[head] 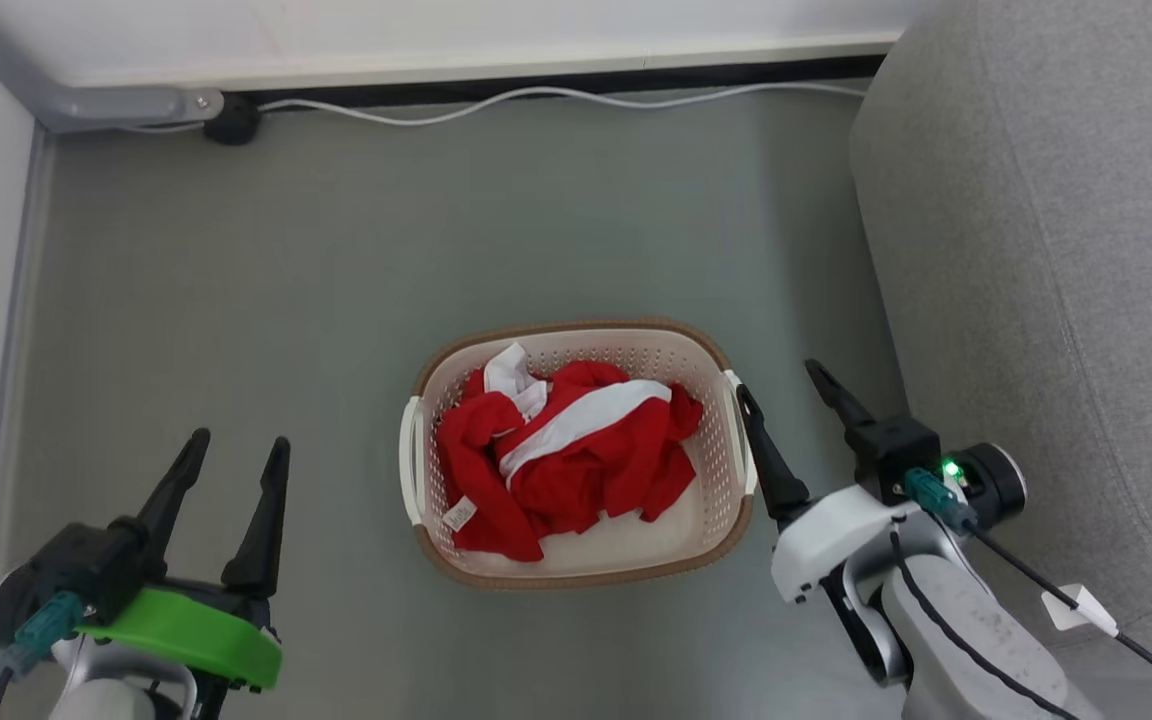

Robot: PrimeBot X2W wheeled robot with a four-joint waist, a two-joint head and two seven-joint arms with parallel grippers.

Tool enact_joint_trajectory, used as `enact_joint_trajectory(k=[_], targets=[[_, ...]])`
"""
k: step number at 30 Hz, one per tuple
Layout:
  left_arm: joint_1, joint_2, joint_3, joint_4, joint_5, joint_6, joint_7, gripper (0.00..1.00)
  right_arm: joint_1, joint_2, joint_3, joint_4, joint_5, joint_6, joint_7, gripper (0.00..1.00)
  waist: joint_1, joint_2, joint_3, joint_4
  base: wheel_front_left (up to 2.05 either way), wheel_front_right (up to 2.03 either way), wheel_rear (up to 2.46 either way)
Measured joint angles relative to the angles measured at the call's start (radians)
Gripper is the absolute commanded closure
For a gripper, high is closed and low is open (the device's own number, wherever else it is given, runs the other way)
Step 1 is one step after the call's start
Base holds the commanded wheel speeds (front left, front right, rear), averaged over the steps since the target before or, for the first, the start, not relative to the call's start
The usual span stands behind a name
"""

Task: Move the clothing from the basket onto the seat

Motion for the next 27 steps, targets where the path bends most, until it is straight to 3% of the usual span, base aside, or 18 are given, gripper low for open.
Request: enact_joint_trajectory(k=[13,27], targets=[[-0.167,0.088,-0.152,-0.030,-0.013,-0.002,0.000,0.00,-0.138,0.023,0.019,-0.112,-0.065,-0.001,-0.007,0.00,0.0001,0.0000,0.176,-0.056,0.00,0.00,0.00],[-0.331,0.184,-0.202,-0.037,-0.022,-0.002,0.033,0.00,-0.211,0.035,0.012,-0.226,-0.082,-0.009,-0.007,0.00,0.0001,0.0000,0.367,-0.172,0.00,0.00,0.00]])
